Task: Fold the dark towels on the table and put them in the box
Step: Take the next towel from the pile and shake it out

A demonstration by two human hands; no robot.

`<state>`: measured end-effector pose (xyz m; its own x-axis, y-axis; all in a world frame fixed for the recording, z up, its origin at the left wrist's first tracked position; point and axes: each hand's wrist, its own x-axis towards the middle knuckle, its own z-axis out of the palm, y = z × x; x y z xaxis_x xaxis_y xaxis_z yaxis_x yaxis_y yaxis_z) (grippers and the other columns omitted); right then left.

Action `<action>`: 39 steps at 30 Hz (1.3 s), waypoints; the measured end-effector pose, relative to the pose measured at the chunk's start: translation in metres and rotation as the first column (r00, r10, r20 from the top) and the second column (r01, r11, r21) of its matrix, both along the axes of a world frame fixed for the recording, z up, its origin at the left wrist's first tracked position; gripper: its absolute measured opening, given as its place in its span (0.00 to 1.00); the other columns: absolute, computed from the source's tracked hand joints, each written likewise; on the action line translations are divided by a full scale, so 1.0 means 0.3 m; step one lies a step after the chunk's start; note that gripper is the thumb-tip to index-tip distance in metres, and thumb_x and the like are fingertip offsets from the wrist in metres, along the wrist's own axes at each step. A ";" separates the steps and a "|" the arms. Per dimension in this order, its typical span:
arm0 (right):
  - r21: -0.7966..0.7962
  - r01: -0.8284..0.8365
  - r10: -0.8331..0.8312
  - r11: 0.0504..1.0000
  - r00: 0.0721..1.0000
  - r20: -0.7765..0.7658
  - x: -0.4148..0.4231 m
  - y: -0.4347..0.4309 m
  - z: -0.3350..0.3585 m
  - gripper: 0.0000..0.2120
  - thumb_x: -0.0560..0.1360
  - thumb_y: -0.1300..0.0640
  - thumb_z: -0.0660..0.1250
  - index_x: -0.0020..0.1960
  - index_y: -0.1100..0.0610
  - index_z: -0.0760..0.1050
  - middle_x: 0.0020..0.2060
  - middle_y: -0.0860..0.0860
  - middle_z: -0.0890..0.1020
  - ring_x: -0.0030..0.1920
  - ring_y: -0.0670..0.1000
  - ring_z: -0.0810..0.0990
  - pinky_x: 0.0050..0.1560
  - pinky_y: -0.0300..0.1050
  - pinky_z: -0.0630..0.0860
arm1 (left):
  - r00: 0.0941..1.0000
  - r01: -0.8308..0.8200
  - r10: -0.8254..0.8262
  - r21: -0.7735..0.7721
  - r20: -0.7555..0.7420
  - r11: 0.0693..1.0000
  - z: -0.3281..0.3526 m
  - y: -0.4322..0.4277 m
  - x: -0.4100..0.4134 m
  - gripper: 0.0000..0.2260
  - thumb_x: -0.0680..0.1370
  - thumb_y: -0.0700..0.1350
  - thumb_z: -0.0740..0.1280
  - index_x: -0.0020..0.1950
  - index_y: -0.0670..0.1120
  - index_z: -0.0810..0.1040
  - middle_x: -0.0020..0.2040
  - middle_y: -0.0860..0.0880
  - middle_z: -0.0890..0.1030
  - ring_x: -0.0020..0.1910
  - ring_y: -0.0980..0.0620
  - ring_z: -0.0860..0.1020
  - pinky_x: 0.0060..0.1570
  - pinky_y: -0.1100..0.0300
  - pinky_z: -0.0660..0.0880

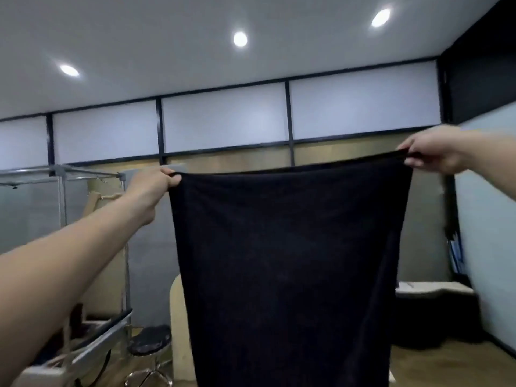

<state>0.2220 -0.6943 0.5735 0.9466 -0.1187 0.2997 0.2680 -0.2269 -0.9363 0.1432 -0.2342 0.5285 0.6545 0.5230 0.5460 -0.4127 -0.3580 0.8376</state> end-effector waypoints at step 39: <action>-0.180 0.476 -0.399 0.861 0.851 0.342 0.077 -0.125 0.079 0.13 0.79 0.65 0.57 0.59 0.69 0.74 0.49 0.61 0.74 0.39 0.57 0.71 0.42 0.45 0.72 | 0.942 0.323 -0.319 -0.029 0.106 0.946 0.226 -0.171 0.023 0.07 0.80 0.44 0.68 0.42 0.49 0.77 0.35 0.54 0.81 0.32 0.58 0.78 0.31 0.67 0.70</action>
<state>0.2451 -0.7318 0.5974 0.6822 -0.3848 0.6217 0.3287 -0.5982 -0.7309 0.1500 -0.2857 0.5964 0.7357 0.3198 0.5971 -0.5808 -0.1556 0.7990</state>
